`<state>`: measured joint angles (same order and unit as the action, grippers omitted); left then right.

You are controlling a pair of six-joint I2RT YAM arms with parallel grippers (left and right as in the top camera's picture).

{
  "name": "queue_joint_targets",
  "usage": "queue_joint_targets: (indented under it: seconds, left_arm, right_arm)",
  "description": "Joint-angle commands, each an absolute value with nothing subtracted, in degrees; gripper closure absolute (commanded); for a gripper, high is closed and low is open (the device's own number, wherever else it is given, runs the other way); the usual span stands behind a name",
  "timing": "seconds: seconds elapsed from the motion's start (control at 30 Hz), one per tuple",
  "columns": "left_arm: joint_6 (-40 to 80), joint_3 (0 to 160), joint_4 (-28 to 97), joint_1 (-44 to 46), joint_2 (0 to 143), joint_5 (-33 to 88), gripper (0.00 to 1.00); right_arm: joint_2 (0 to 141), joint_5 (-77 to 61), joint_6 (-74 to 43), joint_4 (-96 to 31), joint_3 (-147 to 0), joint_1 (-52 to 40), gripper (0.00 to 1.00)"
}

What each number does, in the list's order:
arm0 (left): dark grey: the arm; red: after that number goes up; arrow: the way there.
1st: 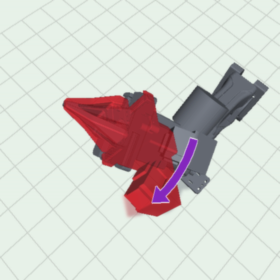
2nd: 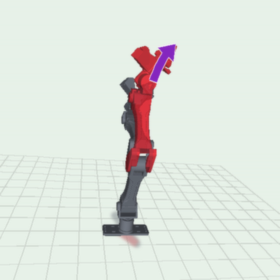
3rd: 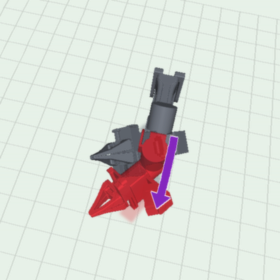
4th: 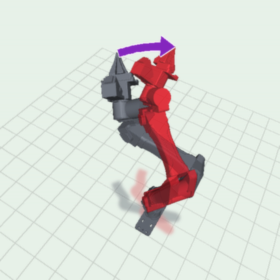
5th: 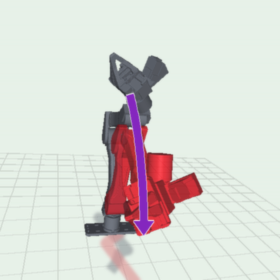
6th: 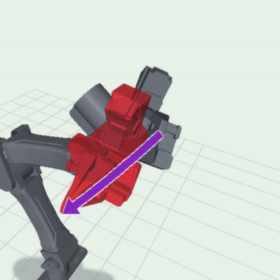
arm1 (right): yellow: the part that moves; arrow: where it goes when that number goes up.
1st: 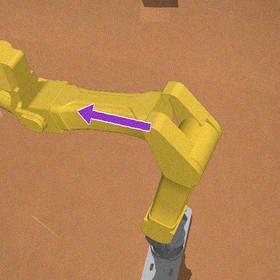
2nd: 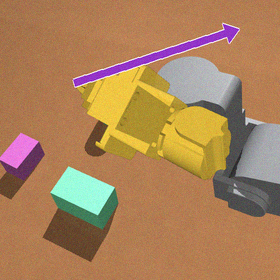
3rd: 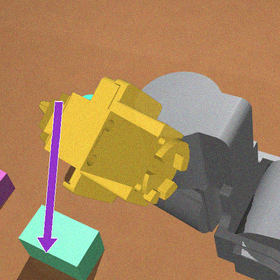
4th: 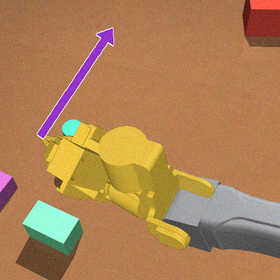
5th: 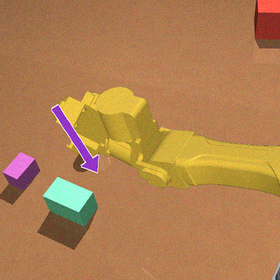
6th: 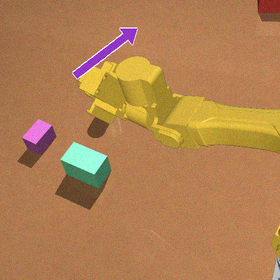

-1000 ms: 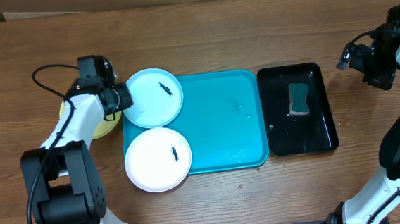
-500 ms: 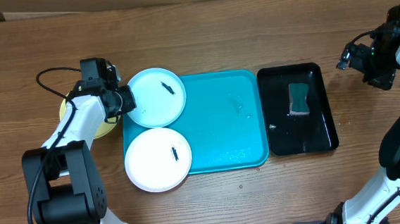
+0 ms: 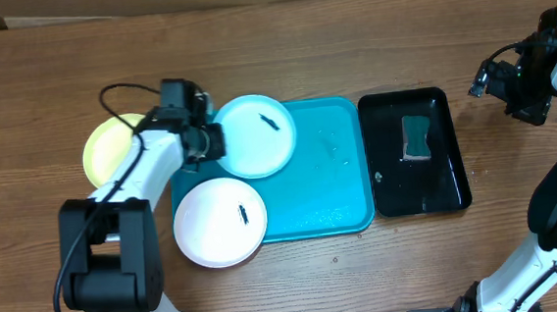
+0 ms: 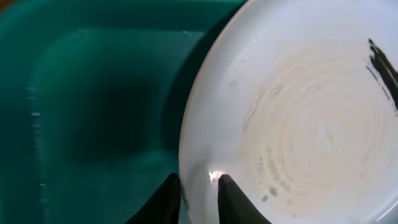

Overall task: Clean dirty plates on tray and stack at the side
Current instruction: 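Slide the white plate to the center of the blue tray with left gripper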

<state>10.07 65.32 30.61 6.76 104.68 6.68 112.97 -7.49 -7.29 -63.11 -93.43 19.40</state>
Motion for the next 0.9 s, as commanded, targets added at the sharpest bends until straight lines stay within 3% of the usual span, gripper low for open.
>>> queue_joint_targets:
  seconds: [0.0, 0.33, 0.7, 0.87]
  left_arm:
    - [9.2, 64.9, 31.0, 10.2, 103.8, 7.5, 0.77]
    - [12.2, 64.9, 31.7, 18.2, 103.8, 6.9, 0.76]
    - [19.8, 64.8, 34.9, 19.2, 103.8, 3.6, 0.72]
    - [20.8, 64.2, 34.7, 19.2, 103.8, 3.6, 0.85]
  right_arm:
    - [111.1, -7.5, -7.5, -63.0, -94.5, 19.2, 0.00]
    - [111.1, -7.6, -7.5, -63.0, -94.5, 19.2, 0.00]
    - [111.1, -7.5, -7.5, -63.0, -94.5, 19.2, 0.00]
    - [111.1, -7.5, -7.5, -63.0, -94.5, 19.2, 0.00]
